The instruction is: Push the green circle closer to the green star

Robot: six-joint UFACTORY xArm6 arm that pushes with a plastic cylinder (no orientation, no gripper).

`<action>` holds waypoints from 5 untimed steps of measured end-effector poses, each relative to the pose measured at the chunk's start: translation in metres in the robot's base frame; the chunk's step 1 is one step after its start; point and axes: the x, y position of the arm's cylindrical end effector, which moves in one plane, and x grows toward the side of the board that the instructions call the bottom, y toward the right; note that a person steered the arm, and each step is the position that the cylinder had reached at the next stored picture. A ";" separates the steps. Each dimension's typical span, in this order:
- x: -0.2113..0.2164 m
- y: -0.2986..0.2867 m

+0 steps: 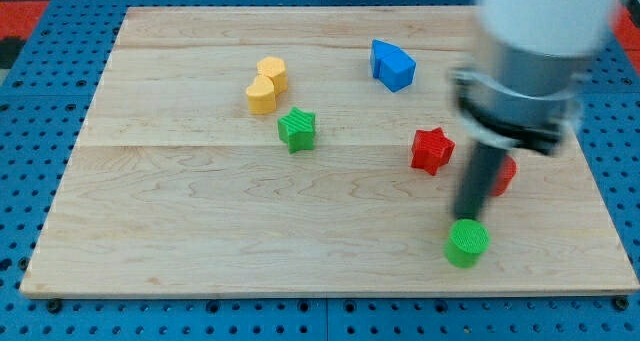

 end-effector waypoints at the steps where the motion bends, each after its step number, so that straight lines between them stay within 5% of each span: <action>1: 0.009 0.033; 3: 0.028 -0.029; 5: 0.044 -0.021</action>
